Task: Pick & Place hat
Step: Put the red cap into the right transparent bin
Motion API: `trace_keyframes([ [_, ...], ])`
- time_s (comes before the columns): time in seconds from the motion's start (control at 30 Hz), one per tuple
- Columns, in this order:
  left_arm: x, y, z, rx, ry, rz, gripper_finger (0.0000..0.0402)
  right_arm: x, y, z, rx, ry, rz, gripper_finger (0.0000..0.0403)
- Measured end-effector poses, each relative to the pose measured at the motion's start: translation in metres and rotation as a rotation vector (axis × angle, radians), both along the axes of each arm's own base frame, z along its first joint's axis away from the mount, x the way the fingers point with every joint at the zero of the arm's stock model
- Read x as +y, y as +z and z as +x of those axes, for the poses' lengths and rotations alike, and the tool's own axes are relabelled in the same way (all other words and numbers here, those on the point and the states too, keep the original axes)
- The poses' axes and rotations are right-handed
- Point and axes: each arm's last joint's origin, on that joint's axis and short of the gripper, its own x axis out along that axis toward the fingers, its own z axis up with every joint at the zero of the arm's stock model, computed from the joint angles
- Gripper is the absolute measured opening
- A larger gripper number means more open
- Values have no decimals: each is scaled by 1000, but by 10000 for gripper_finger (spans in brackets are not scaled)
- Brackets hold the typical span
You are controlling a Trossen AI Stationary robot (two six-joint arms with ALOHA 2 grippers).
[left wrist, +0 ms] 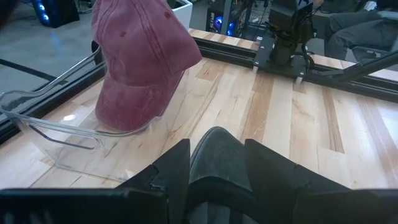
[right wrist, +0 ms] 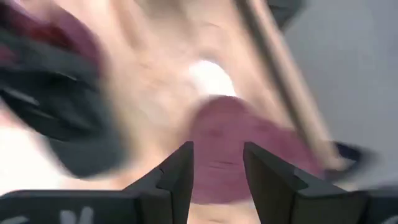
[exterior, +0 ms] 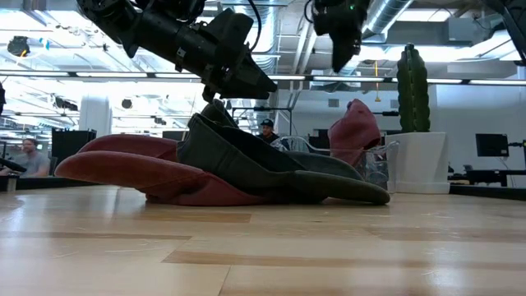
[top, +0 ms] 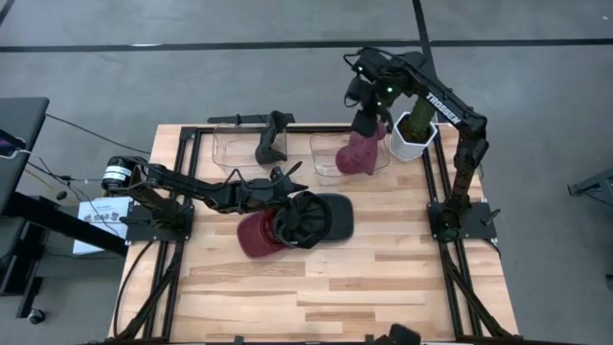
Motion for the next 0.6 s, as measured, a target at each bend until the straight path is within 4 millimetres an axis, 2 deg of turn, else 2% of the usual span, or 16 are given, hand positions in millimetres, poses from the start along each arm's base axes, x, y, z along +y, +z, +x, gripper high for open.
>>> trace_keyframes([
  [0.1,0,0,0,1,0,0,149,8,1,3,-66,-74,128,119],
  [0.33,0,-1,0,13,-1,1,149,22,-1,3,-59,-209,198,105],
  [0.47,0,-1,0,20,-9,27,149,27,-1,-9,-23,-314,160,106],
  [0.6,0,0,0,17,-14,42,149,41,-4,-30,17,-369,138,115],
])
